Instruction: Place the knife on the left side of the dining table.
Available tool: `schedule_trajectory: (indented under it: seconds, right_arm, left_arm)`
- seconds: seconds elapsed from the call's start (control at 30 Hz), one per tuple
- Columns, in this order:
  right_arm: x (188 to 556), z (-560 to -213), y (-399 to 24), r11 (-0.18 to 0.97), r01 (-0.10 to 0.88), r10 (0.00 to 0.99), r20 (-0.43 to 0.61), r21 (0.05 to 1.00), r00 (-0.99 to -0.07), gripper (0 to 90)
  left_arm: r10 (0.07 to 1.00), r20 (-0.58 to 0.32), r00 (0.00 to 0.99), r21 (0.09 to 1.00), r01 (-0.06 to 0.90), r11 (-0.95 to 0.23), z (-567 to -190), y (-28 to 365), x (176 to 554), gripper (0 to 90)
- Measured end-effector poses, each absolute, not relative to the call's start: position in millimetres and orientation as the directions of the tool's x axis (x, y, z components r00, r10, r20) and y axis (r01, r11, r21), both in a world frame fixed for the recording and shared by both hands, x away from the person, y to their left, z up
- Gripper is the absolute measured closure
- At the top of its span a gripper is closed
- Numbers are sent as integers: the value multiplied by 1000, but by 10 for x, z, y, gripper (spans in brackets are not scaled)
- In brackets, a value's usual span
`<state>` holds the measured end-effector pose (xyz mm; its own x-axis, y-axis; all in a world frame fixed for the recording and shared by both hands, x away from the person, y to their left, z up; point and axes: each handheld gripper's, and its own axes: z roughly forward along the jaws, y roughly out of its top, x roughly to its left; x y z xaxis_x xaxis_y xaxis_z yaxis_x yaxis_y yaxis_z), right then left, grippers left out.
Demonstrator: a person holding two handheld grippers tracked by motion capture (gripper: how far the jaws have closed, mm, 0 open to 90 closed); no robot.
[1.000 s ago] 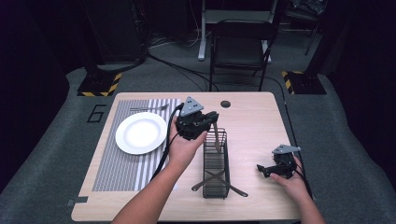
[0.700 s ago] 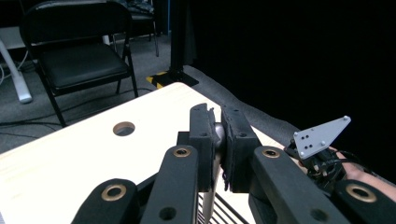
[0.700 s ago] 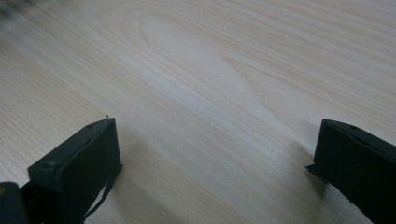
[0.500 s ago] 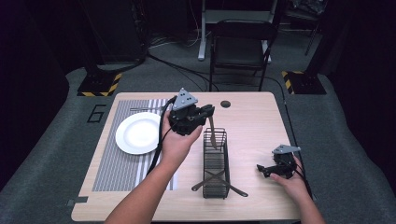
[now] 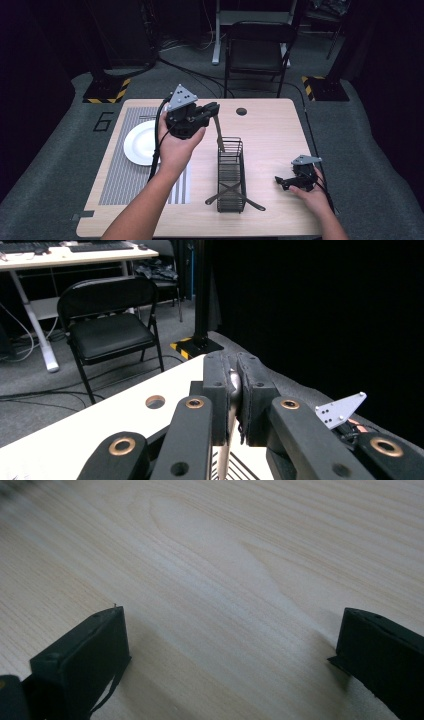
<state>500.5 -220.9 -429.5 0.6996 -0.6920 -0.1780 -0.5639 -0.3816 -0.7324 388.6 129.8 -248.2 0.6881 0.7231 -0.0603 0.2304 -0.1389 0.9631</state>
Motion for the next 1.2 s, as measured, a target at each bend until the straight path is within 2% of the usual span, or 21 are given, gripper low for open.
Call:
schedule_trajectory:
  seconds: [0.6,0.77,1.2]
  right_arm:
    - [5005,-4295,-2209,-382,-564,-692,-178,-732,700,0]
    - [5005,-4294,-2209,-382,-564,-692,-178,-733,700,0]
    - [5005,-4295,-2208,-382,-564,-692,-178,-732,700,0]
  left_arm:
    - [758,-66,649,973,212,-96,-2308,1664,3781,838]
    - [767,-55,639,971,214,-110,-2379,1767,3783,838]
    - [796,-94,598,955,281,-98,-2701,2037,3798,839]
